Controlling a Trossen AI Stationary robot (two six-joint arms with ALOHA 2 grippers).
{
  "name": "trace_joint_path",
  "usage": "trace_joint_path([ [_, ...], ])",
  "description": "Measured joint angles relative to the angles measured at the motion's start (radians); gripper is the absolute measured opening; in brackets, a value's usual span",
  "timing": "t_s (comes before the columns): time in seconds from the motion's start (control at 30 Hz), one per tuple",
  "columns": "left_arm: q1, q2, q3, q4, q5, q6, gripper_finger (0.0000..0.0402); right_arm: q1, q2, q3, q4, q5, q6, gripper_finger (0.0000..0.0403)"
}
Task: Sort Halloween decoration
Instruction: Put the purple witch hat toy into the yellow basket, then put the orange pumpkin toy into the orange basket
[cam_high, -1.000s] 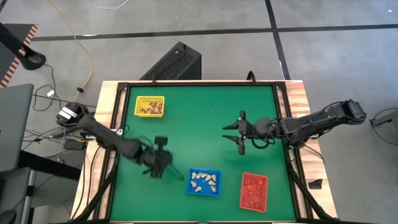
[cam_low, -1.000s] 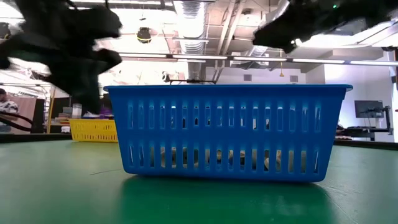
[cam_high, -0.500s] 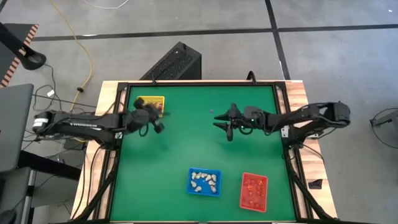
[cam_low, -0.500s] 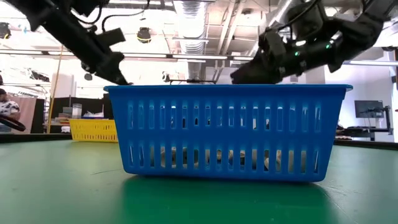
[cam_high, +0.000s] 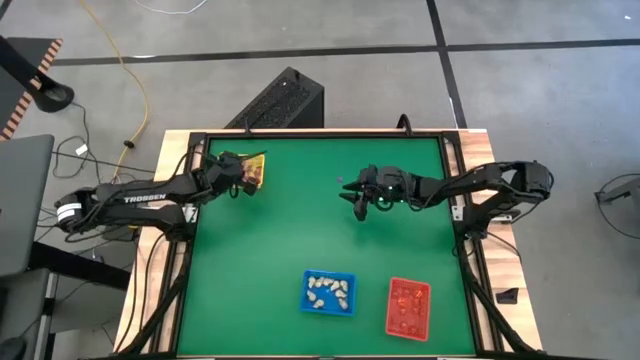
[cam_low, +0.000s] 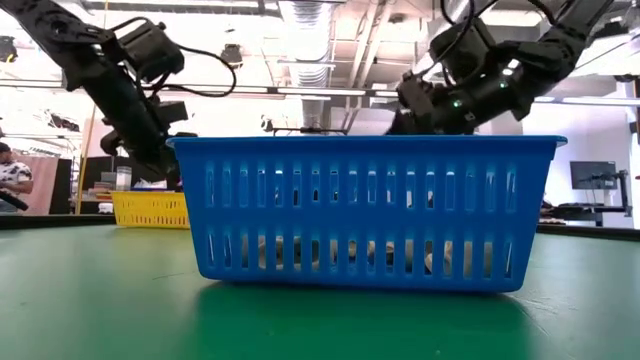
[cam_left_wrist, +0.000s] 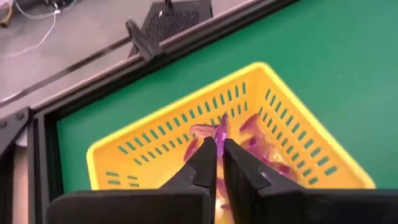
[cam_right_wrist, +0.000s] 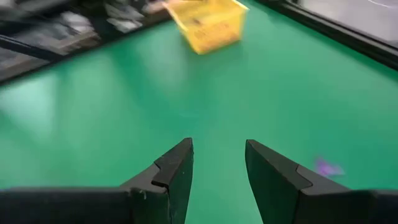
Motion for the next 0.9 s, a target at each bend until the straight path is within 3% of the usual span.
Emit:
trace_joint_path([
  [0.13,0.023,0.001,-0.007,0.021,0.012,-0.007,0.0043,-0.015,-0.002,0.010,-0.089,0.085,0.008,0.0177],
  [0.27,0.050,-0.005,-0.007,0.020,0.054,-0.004,0.0091,-0.047,0.006,0.034,-0.181,0.092,0.007,0.0177],
  [0.5,0.040,-0.062,-0.009,0.045,0.079,-0.027,0.0163,-0.107,-0.005,0.195,-0.726,0.140,0.075,0.0177],
  [0.6,-0.018,-0.114,-0.049,0.194,0.110,-0.020,0.0176,-0.111,-0.002,0.264,-0.942,0.153,0.107,0.0177],
  [0.8,-0.143,-0.155,-0.236,0.712,0.136,0.059,0.0179,-0.159,-0.004,0.317,-1.178,0.197,0.243,0.0177],
  [0.9,-0.165,-0.154,-0.304,0.812,0.157,0.058,0.0179,-0.225,0.003,0.298,-1.236,0.167,0.349,0.0177],
])
